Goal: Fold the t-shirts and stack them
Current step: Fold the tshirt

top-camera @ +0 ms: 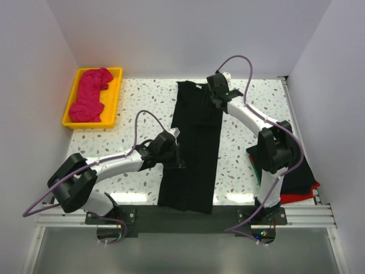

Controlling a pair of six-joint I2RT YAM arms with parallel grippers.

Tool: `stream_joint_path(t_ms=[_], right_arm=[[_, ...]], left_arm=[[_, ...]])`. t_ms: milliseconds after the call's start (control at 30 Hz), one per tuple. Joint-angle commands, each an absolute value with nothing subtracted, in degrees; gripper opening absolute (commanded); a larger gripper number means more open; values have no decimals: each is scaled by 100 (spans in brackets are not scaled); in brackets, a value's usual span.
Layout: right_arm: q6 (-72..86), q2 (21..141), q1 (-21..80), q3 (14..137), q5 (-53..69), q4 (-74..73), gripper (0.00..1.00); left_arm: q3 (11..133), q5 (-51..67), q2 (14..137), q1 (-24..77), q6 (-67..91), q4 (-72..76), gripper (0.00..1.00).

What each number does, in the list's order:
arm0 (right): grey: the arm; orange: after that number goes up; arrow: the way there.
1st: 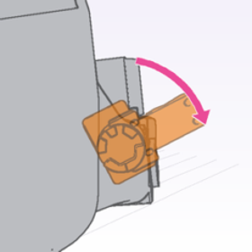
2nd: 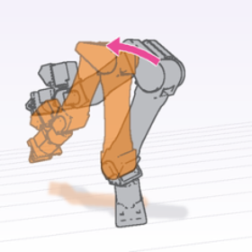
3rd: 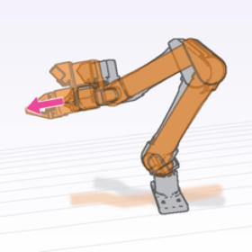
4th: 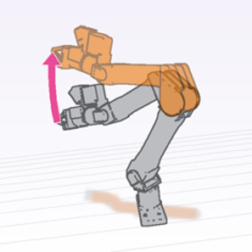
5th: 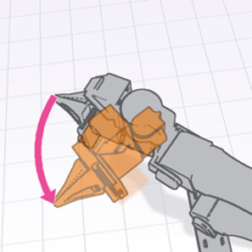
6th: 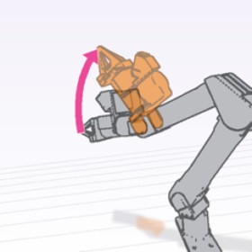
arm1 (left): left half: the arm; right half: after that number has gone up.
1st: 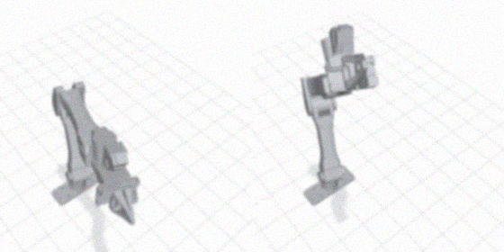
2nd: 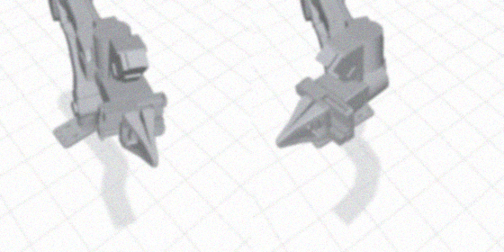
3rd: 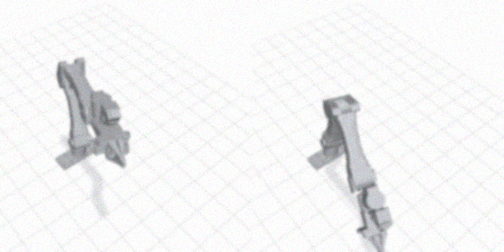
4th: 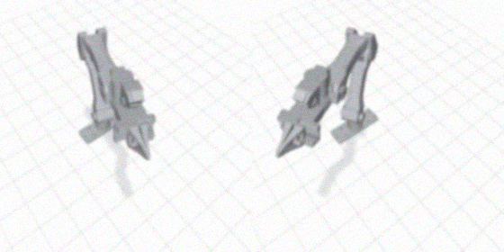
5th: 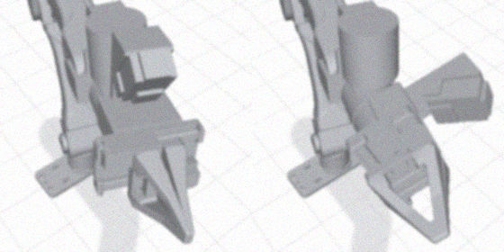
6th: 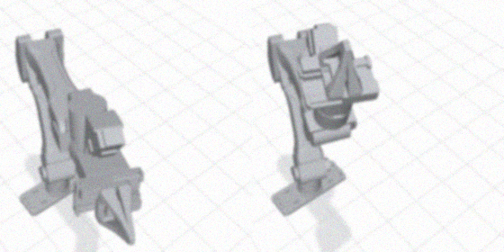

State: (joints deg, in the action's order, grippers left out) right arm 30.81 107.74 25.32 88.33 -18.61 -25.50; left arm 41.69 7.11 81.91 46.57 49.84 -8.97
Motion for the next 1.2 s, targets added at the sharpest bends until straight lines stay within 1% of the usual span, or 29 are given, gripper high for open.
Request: stream_joint_path(t_ms=[0, 67, 233, 300, 600, 700, 733, 833, 967, 1100, 1167], right_arm=[[2839, 11816, 2505, 10067, -1442, -2600, 50], [2778, 12285, 2470, 10823, -1188, -2663, 49], [2725, 13628, 2408, 12048, -879, -2768, 49], [2716, 13920, 2347, 12513, -739, -2847, 49], [2847, 15081, 2074, 13798, 210, -2611, 49], [3040, 15397, 1978, 14071, 562, -2296, 52], [3111, 15459, 1951, 14097, 789, -2190, 53], [3313, 15714, 1864, 14343, 949, -2039, 54], [3445, 15741, 1749, 14545, 1142, -1811, 57], [3340, 15347, 1688, 14625, 1055, -1775, 58], [3148, 14908, 1653, 14564, 897, -1880, 58]], left_arm=[[4517, 835, 8498, 4658, 4755, -844, 16], [4588, 870, 8692, 4658, 4746, -765, 16], [4536, 923, 8991, 4658, 4816, -589, 15], [4509, 967, 9123, 4649, 4834, -493, 15], [4403, 1125, 9509, 4623, 4930, -246, 15], [4438, 1221, 9641, 4579, 4957, -132, 15], [4473, 1256, 9703, 4562, 4966, -114, 15], [4526, 1397, 9834, 4483, 4975, -88, 15], [4614, 1476, 9958, 4403, 4966, 123, 14], [4632, 1494, 9932, 4377, 4957, 141, 14], [4588, 1485, 9879, 4342, 4957, 149, 14]])
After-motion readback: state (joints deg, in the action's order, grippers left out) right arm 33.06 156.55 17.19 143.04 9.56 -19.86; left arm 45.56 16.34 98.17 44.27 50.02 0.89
